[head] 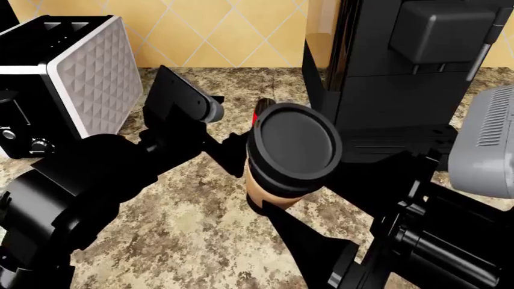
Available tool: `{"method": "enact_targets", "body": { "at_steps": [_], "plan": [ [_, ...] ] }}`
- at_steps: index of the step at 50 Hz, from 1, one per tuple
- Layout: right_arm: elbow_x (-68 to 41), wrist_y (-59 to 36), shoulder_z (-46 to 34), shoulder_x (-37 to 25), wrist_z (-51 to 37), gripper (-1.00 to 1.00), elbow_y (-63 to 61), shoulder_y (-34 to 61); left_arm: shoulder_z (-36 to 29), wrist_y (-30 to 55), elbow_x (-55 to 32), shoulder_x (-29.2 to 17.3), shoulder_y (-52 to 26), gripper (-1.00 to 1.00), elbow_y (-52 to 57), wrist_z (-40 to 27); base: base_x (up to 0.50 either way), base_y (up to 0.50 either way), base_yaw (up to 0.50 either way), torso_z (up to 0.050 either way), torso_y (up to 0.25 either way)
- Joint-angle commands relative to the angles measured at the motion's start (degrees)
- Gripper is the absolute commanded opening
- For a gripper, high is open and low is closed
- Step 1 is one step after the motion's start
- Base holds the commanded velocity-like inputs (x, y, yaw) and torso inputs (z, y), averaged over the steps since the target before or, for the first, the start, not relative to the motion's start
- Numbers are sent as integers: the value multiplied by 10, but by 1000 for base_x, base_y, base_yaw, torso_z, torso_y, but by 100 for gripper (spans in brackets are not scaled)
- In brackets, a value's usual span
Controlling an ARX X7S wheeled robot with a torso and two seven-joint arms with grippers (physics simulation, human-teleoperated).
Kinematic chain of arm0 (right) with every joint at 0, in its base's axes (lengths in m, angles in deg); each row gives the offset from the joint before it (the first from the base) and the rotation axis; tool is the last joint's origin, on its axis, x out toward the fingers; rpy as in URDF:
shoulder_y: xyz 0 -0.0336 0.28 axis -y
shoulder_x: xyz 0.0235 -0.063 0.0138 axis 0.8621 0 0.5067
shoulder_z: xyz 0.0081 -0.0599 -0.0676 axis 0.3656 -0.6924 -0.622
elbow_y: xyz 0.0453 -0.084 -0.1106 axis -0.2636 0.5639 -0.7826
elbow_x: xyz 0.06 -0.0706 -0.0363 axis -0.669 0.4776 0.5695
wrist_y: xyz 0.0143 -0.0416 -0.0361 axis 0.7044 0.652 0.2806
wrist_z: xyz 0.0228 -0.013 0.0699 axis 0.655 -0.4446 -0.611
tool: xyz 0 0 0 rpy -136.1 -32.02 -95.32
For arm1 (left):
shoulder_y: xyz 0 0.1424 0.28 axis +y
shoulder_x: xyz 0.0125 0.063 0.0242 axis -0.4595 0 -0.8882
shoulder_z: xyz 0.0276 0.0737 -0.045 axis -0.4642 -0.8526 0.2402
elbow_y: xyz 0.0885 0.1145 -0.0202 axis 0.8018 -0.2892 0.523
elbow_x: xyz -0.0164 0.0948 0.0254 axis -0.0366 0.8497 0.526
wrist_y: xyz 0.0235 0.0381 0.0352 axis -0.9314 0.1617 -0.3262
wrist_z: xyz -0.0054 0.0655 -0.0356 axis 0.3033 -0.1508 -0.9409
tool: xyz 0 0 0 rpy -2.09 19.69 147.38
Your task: Move the drinks to the dining counter.
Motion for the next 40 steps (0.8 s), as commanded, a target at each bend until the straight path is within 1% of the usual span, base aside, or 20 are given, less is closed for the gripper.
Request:
{"method": "enact_targets", "body": {
  "at_steps": [1,15,22,34,37,40],
  "plan": [
    [15,-4,11,2,12,-100,-1,-5,-17,-21,21,22,-12,100,-48,6,0,0,0,0,0],
    [12,1,20,-4,13,-100,-7,-15,-46,-31,24,32,-22,100,-67,43,0,0,0,0,1],
    [13,1,23,-5,15,-100,-8,-21,-54,-46,34,42,-30,100,-101,53,0,0,0,0,0],
    [8,8,33,-11,12,-100,-16,-34,-71,-89,57,78,-48,100,-202,80,0,0,0,0,1],
    [6,8,33,-13,11,-100,-17,-34,-88,-96,64,82,-48,100,-212,96,0,0,0,0,0],
    [-2,14,34,-19,6,-100,-19,-32,-91,-102,68,87,-55,100,-227,101,0,0,0,0,0]
  ]
}}
